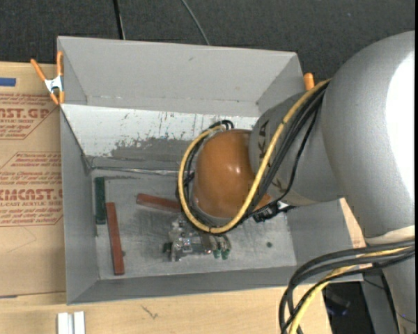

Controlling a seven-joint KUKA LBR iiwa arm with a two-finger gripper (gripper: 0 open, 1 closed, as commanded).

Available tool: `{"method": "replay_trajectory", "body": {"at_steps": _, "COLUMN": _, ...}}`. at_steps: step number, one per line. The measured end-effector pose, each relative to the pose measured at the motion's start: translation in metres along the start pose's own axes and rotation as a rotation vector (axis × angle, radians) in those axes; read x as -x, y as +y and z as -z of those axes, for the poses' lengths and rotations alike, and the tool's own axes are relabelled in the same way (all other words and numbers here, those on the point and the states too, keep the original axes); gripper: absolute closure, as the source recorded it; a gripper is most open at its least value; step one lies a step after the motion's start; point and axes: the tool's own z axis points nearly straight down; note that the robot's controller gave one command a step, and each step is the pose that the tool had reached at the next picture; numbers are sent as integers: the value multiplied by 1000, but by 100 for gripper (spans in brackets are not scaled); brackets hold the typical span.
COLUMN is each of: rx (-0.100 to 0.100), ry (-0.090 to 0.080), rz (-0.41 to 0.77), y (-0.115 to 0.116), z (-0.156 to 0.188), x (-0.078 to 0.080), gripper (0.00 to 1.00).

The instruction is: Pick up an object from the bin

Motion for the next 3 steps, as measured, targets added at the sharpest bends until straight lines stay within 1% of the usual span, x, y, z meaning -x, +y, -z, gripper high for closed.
{"method": "replay_trajectory", "body": {"at_steps": 2, "rx": -4, "ry": -2, "rz": -1, "y": -1, "z": 62, "x": -1, "gripper": 100}}
{"method": "replay_trajectory", "body": {"at_steps": 3, "rx": -2, "ry": -13, "rz": -1, "y": -1, "z": 86, "x": 1, "gripper": 100}}
